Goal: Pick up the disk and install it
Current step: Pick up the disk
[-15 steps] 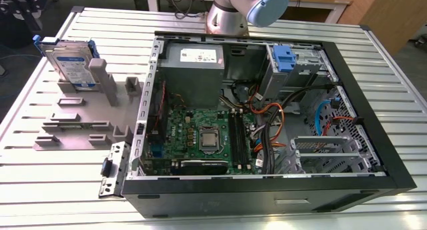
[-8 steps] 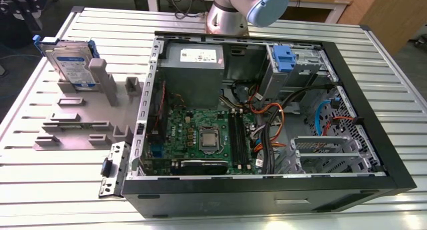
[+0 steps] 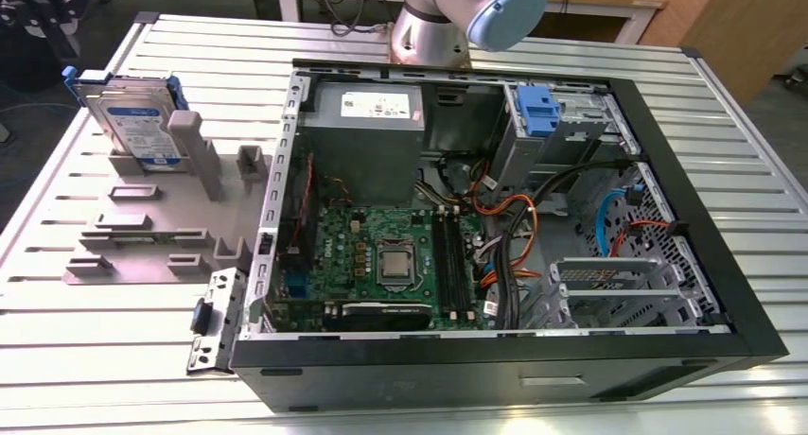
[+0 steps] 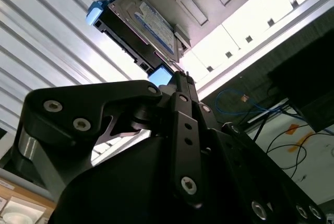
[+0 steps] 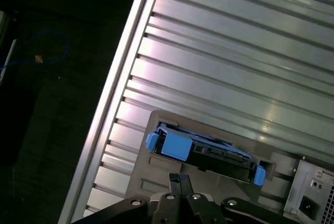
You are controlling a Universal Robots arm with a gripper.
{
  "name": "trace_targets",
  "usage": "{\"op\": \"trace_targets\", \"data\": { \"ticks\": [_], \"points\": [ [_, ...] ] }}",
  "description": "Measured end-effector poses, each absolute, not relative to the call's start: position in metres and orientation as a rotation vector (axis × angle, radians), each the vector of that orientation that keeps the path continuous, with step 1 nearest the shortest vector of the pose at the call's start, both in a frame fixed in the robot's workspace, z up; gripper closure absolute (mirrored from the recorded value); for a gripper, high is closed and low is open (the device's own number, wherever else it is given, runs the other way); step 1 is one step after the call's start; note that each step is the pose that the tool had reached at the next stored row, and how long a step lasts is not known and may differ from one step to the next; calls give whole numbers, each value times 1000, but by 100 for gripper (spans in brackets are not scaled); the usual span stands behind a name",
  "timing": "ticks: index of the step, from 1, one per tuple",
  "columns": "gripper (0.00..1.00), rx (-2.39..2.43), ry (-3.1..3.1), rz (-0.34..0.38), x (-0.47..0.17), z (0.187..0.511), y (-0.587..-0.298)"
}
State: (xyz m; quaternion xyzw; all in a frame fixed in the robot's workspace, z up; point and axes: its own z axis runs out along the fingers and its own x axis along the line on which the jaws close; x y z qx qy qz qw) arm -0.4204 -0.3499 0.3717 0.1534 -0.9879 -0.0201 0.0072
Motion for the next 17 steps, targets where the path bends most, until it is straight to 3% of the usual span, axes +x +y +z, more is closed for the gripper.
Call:
{"op": "trace_targets", "data": {
  "ticks": [17],
  "points": [
    [89,725,-3038,-61,-420,372,-350]
  ]
}}
